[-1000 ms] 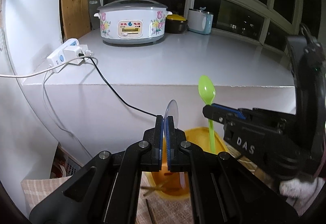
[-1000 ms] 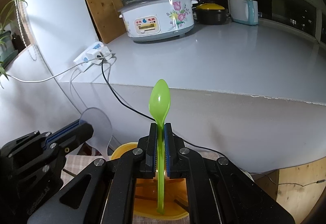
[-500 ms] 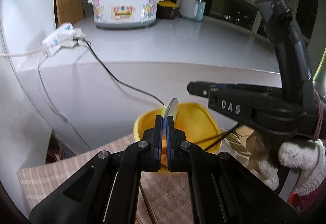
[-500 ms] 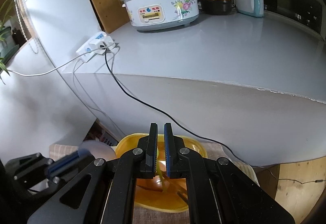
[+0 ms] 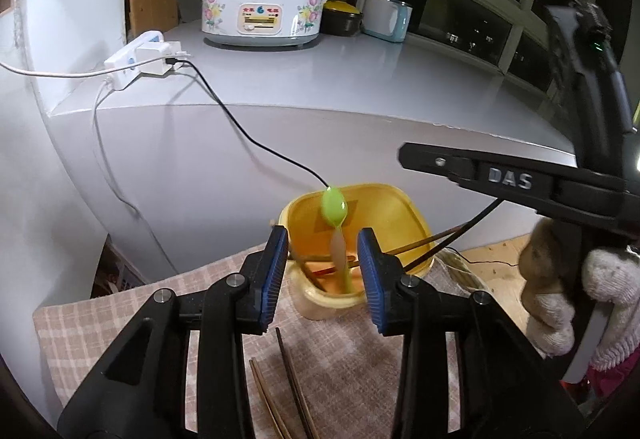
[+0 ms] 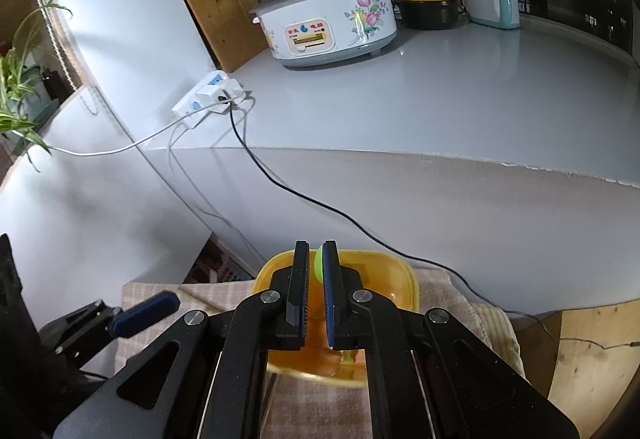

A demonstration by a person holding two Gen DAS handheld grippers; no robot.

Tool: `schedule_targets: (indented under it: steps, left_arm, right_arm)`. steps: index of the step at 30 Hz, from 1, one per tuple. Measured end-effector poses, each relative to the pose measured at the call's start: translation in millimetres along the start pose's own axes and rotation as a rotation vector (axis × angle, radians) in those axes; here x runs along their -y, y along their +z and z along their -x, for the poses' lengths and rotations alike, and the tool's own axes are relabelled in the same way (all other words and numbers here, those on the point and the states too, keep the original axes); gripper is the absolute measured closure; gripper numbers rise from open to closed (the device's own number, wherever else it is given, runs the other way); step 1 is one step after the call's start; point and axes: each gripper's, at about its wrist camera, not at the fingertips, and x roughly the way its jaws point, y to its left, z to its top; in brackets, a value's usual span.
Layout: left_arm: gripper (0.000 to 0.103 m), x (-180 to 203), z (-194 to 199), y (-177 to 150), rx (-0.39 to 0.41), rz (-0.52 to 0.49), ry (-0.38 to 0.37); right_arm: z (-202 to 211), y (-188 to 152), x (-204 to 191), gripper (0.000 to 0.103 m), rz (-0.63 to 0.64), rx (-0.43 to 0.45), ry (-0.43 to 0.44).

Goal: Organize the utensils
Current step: 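Lower both spoons into the yellow container and open both tools, then move both tools back down to the remaining chopsticks on the cloth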

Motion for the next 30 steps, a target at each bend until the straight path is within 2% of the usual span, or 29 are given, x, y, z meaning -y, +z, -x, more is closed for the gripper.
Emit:
schedule_targets:
  steps: [8, 16, 21, 26, 27, 29, 30]
  left_arm:
    - [0.067, -11.3, 26.7, -8.3, 0.031, 0.035, 0.013]
    - [0.067, -45.5, 61.5, -33.5, 0.017, 0.091, 0.05]
    - [0.067, -67.1, 78.5, -49.8, 0.012, 0.141, 0.087]
    - [0.067, -86.3, 75.6, -76.6, -0.045, 0.204, 0.11]
    - [0.067, -88.2, 73.7, -81.4, -0.057, 0.21, 0.114]
    - [0.067, -91.8, 68.6, -92.4, -0.086, 0.221, 0.118]
    - [0.067, -93.8, 63.8, -99.1, -0.107, 0.231, 0.117]
  right_arm:
    - [18.7, -14.7, 3.2, 0.098, -0.035, -0.01, 0.031]
    - [39.6, -40.0, 1.1, 0.098, -0.042, -0.027, 0.067]
    - [62.6, -45.1, -0.4, 0.098, -0.039, 0.032, 0.092]
    - [82.2, -47.5, -0.4, 0.097, -0.037, 0.072, 0.129]
    - [85.6, -49.0, -1.1, 0.096, -0.03, 0.074, 0.134]
    - [91.2, -52.0, -4.5, 0.081, -0.006, 0.083, 0.139]
    - [95.0, -54.7, -7.7, 0.077, 0.016, 0.089, 0.141]
